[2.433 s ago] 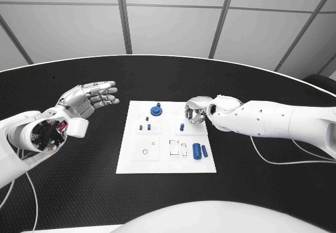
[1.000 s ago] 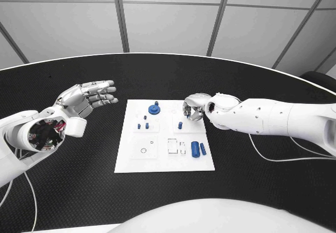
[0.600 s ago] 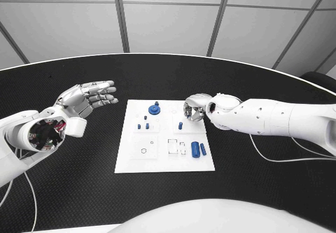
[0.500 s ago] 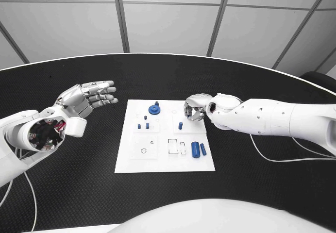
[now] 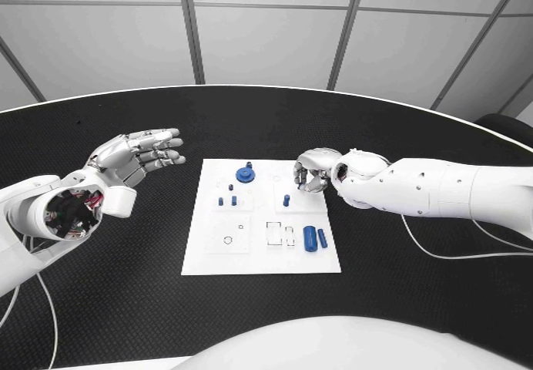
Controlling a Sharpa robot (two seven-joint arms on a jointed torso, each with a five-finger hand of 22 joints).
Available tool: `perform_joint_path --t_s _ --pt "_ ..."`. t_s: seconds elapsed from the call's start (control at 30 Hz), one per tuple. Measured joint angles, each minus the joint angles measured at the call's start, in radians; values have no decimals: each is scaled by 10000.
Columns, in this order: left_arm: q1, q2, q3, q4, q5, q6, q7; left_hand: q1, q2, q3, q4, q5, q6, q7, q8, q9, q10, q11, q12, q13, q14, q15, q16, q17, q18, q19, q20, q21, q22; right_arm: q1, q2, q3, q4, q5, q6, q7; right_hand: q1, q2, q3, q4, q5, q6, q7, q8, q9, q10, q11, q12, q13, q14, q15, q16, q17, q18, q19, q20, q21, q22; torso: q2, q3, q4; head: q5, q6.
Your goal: Assemble the parts on the task board
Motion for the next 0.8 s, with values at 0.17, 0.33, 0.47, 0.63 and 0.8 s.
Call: perform_joint_path --t_s 0.17,0.33,0.47,0.63,0.8 --pt "0 26 0 -64 0 6 -4 0 0 -28 29 0 0 0 0 0 0 0 0 1 0 0 0 0 0 0 0 0 -12 3 -299 6 475 0 -142 -60 0 0 0 0 0 0 0 0 -6 35 36 0 -1 -35 -34 0 0 0 0 0 40 0 -7 -4 1 -16 4" --pt "0 56 -1 -110 0 19 -10 0 0 -28 28 0 0 0 0 1 0 0 0 1 0 0 1 0 0 0 0 0 -12 6 -586 18 974 0 -269 -129 0 0 0 0 0 -1 0 -1 4 35 36 0 -2 -35 -35 0 -10 1 0 0 77 -1 -11 -9 1 -32 29" --pt "-1 66 -1 -149 -1 20 -13 0 0 -28 28 0 0 0 0 1 0 0 0 2 0 0 1 0 0 0 0 0 -12 21 -903 65 1600 0 -389 -192 0 0 0 0 0 18 -19 -3 20 35 36 0 -3 -35 -34 0 -19 0 0 0 146 -1 -11 -11 4 -28 36" --pt "-1 98 -1 -197 -1 27 -13 0 0 -28 28 0 0 0 0 2 0 0 0 2 0 0 1 0 0 0 0 0 -11 145 -1194 113 2324 0 -479 -256 1 -1 -27 -27 40 34 -34 46 33 46 25 0 -3 -16 -54 0 -27 1 0 0 200 -1 -18 -15 4 3 50" --pt "-1 155 -1 -258 -1 52 -13 0 0 -28 28 0 1 0 0 2 1 0 0 2 0 0 1 0 0 0 0 0 -11 357 -1441 258 3244 0 -565 -317 -12 -14 -27 -27 40 34 -35 48 47 71 0 0 -7 -1 -68 0 -28 1 0 0 215 -2 -48 -21 -1 53 64"
